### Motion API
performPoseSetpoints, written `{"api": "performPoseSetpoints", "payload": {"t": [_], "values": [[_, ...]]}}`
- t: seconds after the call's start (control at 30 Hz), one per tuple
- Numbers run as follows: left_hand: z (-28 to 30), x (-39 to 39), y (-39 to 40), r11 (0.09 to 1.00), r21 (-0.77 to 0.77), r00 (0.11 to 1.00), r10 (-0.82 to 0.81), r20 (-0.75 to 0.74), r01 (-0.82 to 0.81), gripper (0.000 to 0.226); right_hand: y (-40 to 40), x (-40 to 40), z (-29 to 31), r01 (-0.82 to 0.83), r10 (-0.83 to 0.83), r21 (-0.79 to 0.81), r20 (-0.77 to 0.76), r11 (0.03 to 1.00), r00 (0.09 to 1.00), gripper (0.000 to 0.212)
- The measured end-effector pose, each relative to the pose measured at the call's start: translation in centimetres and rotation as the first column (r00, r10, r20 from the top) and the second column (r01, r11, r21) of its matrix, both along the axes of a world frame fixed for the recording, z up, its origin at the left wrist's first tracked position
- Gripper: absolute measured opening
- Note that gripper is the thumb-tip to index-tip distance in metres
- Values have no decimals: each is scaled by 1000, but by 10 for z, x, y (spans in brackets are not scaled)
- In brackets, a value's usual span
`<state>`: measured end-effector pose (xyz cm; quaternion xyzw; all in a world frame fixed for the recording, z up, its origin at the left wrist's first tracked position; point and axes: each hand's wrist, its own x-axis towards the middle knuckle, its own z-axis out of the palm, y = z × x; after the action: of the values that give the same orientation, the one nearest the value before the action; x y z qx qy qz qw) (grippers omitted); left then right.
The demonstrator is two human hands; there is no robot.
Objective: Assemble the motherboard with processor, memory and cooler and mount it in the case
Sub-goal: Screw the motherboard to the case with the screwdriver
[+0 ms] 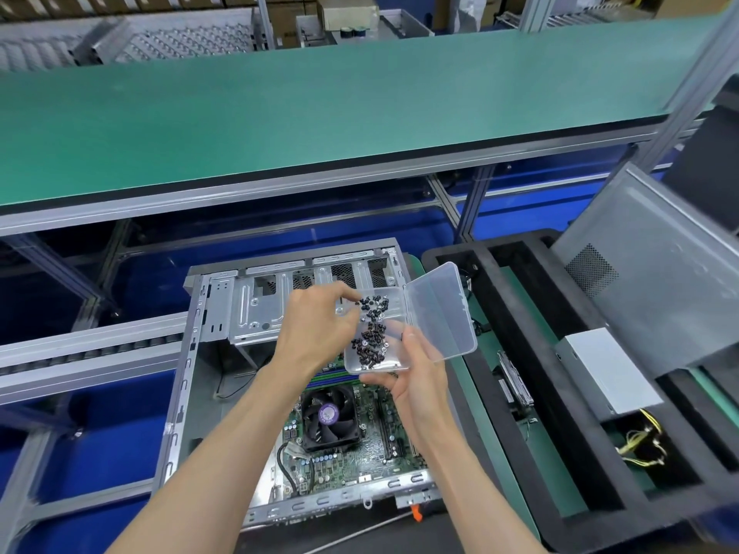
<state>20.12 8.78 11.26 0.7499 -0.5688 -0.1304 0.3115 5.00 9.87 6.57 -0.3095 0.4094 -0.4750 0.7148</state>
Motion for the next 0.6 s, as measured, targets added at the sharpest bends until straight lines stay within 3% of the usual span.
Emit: {"api": "performPoseSetpoints", "payload": {"t": [0.2, 0.43, 0.6], "values": [[5, -2, -8, 990, 118, 968, -105, 228, 80, 16, 1, 0, -1, -1, 1, -5, 14, 1000, 1000, 34], [6, -2, -12, 981, 138, 968, -163, 189, 138, 15, -1, -1, -1, -4, 4, 5, 27, 1000, 1000, 34], [4, -4, -12, 980, 71, 959, -197, 203, 186, 11, -1, -1, -1, 3, -5, 35, 38, 999, 999, 34]]}}
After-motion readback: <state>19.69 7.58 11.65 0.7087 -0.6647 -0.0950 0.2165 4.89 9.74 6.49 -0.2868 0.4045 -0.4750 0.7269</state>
